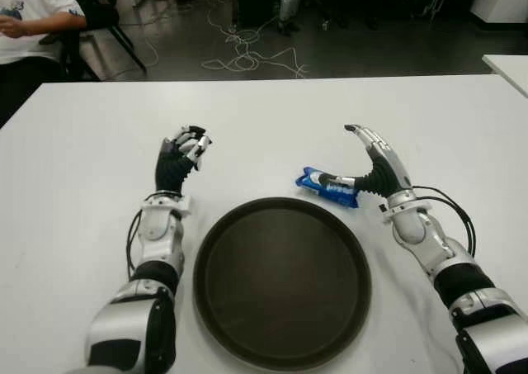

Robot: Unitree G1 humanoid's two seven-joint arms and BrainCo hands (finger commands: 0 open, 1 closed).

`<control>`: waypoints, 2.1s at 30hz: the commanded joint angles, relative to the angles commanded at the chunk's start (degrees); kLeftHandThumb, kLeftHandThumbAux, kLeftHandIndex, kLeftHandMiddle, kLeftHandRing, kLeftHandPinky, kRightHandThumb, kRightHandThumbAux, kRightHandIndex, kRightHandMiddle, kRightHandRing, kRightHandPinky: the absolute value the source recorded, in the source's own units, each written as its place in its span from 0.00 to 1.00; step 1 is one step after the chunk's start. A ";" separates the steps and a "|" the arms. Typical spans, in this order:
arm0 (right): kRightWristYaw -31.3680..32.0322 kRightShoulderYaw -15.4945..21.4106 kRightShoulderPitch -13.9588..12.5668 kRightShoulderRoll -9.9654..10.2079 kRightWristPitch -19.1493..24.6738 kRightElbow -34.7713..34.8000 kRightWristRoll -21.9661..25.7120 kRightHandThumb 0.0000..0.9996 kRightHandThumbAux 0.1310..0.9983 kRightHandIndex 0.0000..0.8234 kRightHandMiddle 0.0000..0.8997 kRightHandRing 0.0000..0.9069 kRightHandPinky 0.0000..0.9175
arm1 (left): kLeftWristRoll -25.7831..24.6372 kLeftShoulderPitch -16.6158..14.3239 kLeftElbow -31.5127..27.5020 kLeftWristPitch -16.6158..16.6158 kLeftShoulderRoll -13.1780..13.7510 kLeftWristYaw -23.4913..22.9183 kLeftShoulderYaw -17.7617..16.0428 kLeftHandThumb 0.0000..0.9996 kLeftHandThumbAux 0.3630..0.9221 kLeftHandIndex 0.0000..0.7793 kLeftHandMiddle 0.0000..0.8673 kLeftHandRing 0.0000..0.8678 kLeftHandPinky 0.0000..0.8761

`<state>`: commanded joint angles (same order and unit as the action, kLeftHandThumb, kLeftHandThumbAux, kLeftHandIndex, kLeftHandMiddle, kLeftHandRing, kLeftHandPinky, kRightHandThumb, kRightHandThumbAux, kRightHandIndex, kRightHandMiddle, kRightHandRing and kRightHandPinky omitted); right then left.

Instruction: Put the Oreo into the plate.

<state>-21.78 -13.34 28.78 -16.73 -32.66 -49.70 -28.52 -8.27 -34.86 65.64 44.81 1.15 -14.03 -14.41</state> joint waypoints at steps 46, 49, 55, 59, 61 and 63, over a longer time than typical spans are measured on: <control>14.32 -7.68 0.98 -3.79 14.79 12.60 -8.98 0.00 0.67 0.15 0.18 0.21 0.24 | 0.86 0.13 0.23 -0.33 0.58 0.17 0.47 0.86 0.53 0.53 0.60 0.93 0.92; 15.22 -8.37 1.52 -4.12 16.00 12.94 -10.06 0.00 0.67 0.15 0.18 0.21 0.25 | 0.97 0.16 0.23 -0.09 0.61 0.12 0.56 0.86 0.53 0.53 0.60 0.93 0.91; 16.01 -10.07 2.55 -4.46 19.16 13.26 -12.72 0.00 0.68 0.14 0.18 0.23 0.26 | 1.03 0.24 0.12 0.05 0.65 0.02 0.79 0.86 0.53 0.53 0.61 0.94 0.93; 15.47 -11.09 3.45 -3.96 21.13 12.32 -14.17 0.00 0.68 0.13 0.18 0.23 0.26 | 0.96 0.29 0.06 0.03 0.68 -0.06 0.89 0.86 0.54 0.53 0.61 0.95 0.93; 14.85 -11.52 3.82 -3.60 21.91 11.63 -14.66 0.00 0.68 0.13 0.18 0.23 0.26 | 1.08 0.32 0.08 -0.06 0.77 0.17 0.97 0.86 0.54 0.53 0.61 0.95 0.93; 14.35 -11.71 3.99 -3.31 22.47 11.27 -14.86 0.00 0.68 0.13 0.18 0.23 0.26 | 1.26 0.33 0.13 -0.05 0.84 0.53 1.09 0.86 0.54 0.53 0.61 0.95 0.93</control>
<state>-7.43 -25.05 32.77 -20.04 -10.19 -38.43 -43.38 -7.01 -34.53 65.77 44.76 2.00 -13.50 -13.32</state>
